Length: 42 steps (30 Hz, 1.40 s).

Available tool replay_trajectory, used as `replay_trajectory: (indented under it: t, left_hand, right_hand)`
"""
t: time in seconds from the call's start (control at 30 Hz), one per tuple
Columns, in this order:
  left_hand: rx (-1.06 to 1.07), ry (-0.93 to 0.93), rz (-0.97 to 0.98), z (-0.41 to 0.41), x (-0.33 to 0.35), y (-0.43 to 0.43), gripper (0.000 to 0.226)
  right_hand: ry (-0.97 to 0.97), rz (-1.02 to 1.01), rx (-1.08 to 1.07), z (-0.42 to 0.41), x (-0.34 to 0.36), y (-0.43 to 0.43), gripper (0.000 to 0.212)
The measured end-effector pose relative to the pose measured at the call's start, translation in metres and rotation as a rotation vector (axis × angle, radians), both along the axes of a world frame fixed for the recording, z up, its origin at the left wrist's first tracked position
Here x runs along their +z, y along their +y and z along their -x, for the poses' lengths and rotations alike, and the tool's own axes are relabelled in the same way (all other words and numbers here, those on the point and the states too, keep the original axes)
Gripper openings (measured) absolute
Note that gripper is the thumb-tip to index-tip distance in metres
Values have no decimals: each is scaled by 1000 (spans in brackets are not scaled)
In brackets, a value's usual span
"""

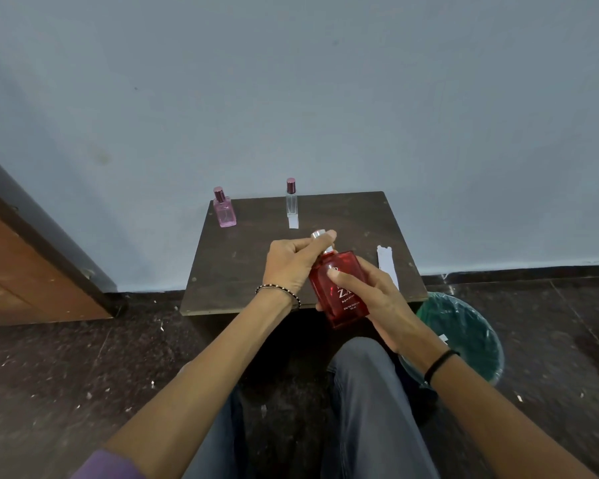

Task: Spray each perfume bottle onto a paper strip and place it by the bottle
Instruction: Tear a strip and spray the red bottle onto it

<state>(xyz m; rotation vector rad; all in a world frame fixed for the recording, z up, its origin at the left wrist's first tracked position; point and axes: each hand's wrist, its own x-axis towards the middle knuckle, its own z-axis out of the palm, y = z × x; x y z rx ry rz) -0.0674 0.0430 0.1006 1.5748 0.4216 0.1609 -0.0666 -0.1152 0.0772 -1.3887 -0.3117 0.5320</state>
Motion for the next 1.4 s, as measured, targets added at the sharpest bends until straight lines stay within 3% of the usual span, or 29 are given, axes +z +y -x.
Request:
replay_trajectory:
  t: [0.23,0.33,0.43,0.53,0.63,0.83,1.07,1.27,1.4]
  left_hand:
    - [90,12,-42,-13,1,-10,39]
    - [142,-5,-47,-19,2,-13,50]
    - [231,-13,46,-31,11,-2,34]
    - [221,-3,205,-36,24,21,22]
    - [79,68,147,-29,25,34,23]
    - [-5,87,167,-17,15,35,30]
    - [-86,82,253,-12,16,35,30]
    - [-161,124,296,-9,14,35,35]
    - [-175,139,342,-10,13,34,38]
  right_hand:
    - [-224,218,-176,1,4,5,30]
    - [-418,436,-246,2,10,8,26]
    - [-604,671,-247,6,9,8,39]
    - [-354,448,-241,12,1,1,29]
    - [-58,121,-226,15,-2,-5,32]
    - [327,-269,-70,13,0,-10,47]
    - [421,-554,87,6,9,-9,56]
    - [398,-467,121,0,9,-10,62]
    - [58,15,45,2,16,-6,63]
